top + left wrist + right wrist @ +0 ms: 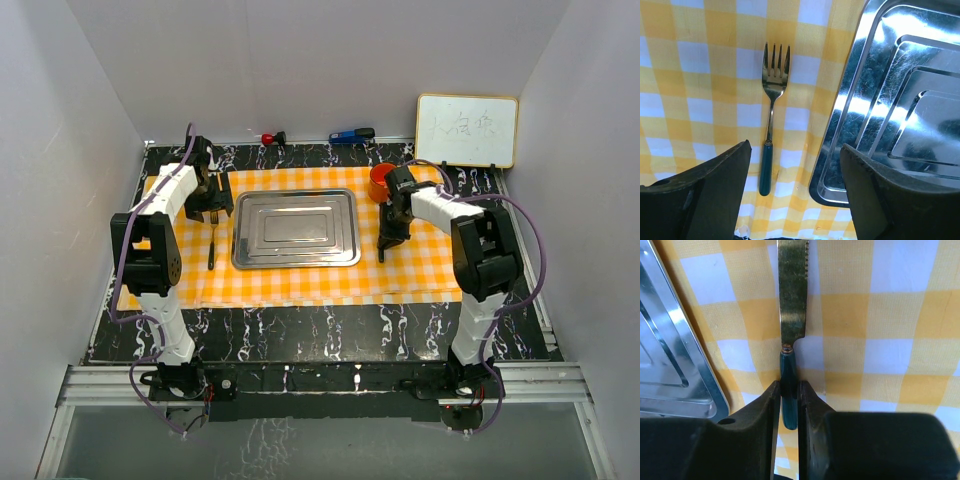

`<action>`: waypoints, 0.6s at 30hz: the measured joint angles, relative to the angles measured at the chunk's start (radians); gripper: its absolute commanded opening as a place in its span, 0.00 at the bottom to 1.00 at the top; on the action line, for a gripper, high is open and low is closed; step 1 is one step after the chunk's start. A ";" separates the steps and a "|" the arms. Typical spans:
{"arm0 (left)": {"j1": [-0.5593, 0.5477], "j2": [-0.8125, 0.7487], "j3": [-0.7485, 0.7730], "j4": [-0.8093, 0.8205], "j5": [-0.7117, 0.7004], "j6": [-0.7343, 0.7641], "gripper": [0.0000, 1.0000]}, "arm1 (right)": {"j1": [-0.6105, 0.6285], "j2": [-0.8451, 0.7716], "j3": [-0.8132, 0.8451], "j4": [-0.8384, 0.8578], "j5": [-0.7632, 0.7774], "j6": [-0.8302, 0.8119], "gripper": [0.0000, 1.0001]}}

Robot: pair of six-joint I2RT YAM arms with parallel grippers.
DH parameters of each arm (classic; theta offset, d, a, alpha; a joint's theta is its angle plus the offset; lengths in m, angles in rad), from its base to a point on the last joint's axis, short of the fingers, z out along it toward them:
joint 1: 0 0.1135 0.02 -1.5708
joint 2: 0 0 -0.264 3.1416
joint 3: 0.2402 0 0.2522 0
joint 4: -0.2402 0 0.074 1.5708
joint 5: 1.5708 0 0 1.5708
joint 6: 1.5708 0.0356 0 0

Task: Set the dinner table for one person
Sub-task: Adjust the knife on the napkin.

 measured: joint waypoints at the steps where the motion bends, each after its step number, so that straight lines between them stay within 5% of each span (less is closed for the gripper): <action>1: 0.000 0.000 0.000 0.000 0.000 0.000 0.71 | 0.001 0.003 0.006 -0.004 0.000 -0.008 0.06; 18: 0.000 0.032 -0.035 0.008 0.004 -0.003 0.70 | 0.020 0.035 0.058 -0.058 -0.021 -0.116 0.06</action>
